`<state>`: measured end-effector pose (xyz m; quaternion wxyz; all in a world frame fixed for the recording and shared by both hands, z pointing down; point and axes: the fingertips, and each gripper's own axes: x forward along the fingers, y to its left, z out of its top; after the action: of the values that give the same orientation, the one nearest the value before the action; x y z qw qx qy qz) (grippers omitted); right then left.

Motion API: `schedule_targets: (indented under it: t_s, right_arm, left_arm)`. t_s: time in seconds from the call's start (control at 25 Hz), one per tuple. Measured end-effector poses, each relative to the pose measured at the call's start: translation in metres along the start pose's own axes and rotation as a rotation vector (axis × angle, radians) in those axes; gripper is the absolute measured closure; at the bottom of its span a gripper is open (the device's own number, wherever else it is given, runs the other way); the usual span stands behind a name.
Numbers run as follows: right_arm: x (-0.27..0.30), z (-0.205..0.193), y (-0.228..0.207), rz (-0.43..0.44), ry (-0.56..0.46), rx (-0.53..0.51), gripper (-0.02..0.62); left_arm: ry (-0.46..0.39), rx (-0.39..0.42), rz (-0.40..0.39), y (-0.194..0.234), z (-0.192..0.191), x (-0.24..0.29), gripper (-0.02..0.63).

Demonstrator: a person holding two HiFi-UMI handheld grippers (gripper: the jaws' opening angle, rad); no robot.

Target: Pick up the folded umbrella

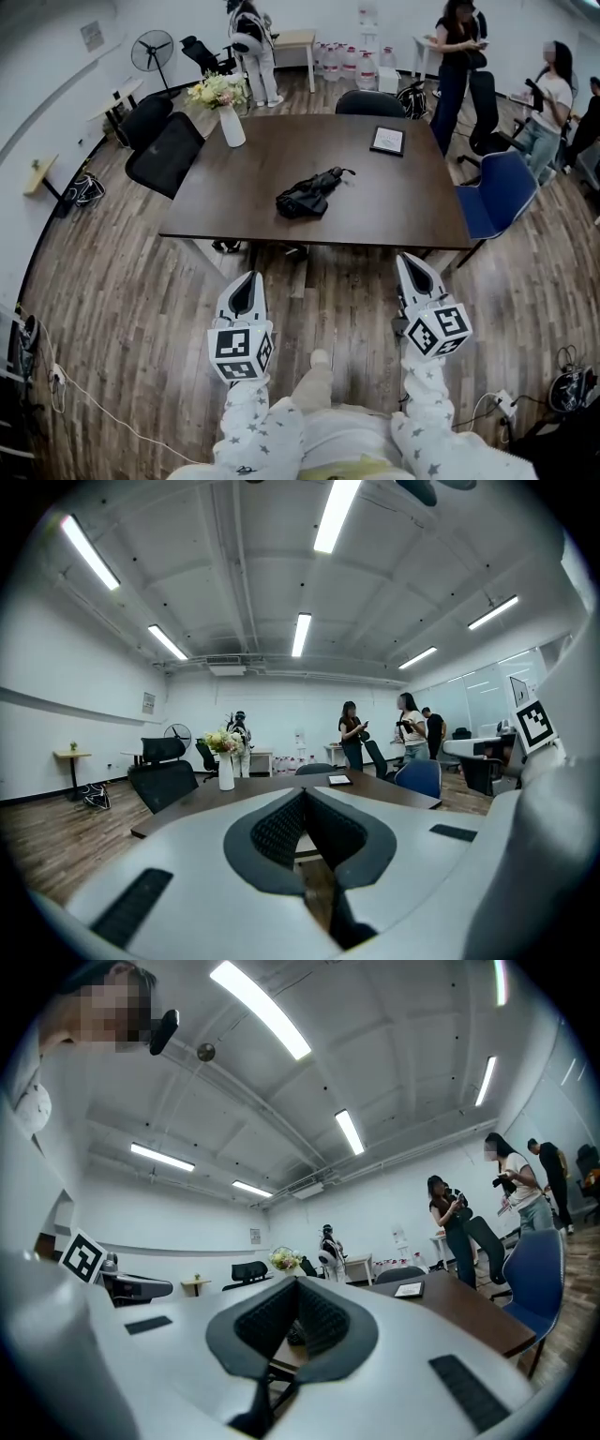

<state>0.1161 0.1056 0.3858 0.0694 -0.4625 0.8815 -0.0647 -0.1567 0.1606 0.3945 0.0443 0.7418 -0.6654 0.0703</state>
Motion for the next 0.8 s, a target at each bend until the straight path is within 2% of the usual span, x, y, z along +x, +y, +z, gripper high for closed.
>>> schedule_targets:
  t_s: [0.48,0.8]
  right_arm:
    - [0.104,-0.006,-0.043,-0.035,0.024,0.015,0.574]
    - [0.137,-0.014,-0.057,-0.075,0.042,0.004,0.574]
  left_arm:
    - [0.015,0.001,-0.055,0.034,0.017,0.118,0.58]
    - [0.032,0.02,-0.089,0.047,0.017,0.161,0.58]
